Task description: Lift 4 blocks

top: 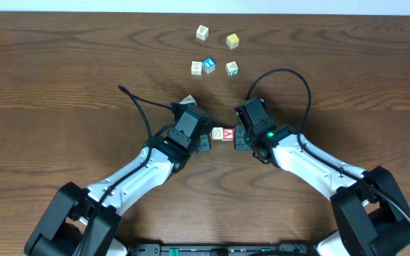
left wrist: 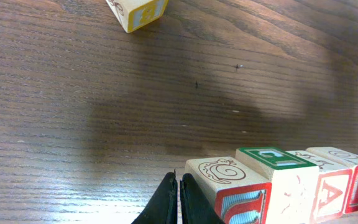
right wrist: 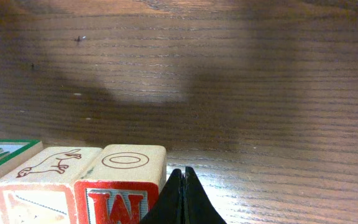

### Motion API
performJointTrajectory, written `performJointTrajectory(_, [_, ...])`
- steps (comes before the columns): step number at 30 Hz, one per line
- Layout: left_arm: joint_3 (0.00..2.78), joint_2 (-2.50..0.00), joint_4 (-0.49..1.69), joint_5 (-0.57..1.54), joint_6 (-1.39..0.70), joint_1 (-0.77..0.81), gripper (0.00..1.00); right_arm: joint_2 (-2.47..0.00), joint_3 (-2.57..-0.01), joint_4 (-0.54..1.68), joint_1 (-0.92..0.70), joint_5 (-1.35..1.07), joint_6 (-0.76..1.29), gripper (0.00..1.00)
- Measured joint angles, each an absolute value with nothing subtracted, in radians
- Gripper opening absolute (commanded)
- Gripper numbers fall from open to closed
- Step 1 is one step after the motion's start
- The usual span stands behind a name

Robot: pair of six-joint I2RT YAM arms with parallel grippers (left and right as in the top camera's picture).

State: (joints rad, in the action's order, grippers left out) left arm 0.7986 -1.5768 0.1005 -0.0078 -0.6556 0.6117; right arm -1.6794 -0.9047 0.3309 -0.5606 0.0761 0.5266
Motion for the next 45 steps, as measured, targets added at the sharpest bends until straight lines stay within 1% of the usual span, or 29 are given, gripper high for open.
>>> performJointTrajectory(45, [0.798,-1.582,0.102,-0.052,-0.659,0.611,0.07,-1.680,-0.904,0.264,-0.553,0.044,0.585,0.01])
